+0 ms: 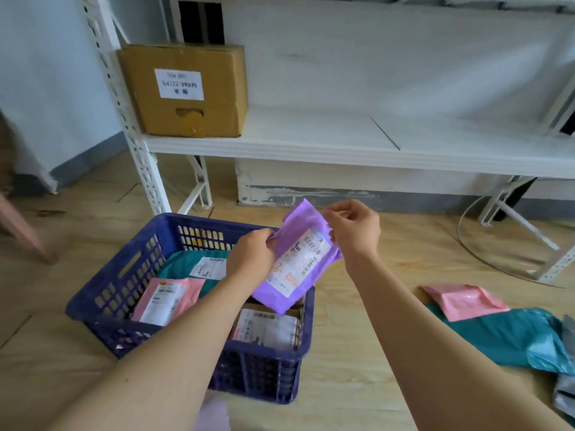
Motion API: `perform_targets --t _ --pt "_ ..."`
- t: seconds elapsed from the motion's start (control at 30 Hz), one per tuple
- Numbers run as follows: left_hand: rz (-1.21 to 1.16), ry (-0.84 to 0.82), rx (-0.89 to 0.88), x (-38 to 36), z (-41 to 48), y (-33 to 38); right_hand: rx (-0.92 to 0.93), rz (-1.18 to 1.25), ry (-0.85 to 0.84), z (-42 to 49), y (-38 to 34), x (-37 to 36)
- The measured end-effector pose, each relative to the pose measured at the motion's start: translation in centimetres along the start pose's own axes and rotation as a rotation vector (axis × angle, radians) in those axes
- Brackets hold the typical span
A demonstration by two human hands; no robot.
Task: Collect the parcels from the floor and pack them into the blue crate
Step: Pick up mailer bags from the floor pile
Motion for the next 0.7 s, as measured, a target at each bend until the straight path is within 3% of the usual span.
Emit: perform_targets --t 0.1,0.17,0.33,0.53,0.7 --pt "-0.134 0.030 0.182 0.5 1.8 -5.4 -0.048 -0.043 0.064 0.7 2.3 -1.9" --pt "-0.230 0.064 0.307 0.7 2.5 -8.7 -0.098 -0.146 0.009 0.3 5.0 -3.6" --pt "-0.397 0.103 0.471 0.5 3.8 -14.0 -0.254 -0.261 -0.306 -1.1 9.5 -9.0" --pt "-0.411 0.110 0.532 0.7 5.1 -18.3 -0.312 -0.302 -0.680 -4.5 10.6 -16.1" --pt "-0.307 0.056 0.589 -0.3 5.0 -22.7 -0.301 -0.351 -0.830 -6.6 12.1 -20.0"
Point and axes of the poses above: each hand's wrist, its own z-axis towards the middle knuckle, its own x-axis out of the back of the hand, y = z × x, the point moved 9 cm from there along z, towards the middle knuckle, and after that the axes turned 3 degrees about x, right-handed, at the moved point
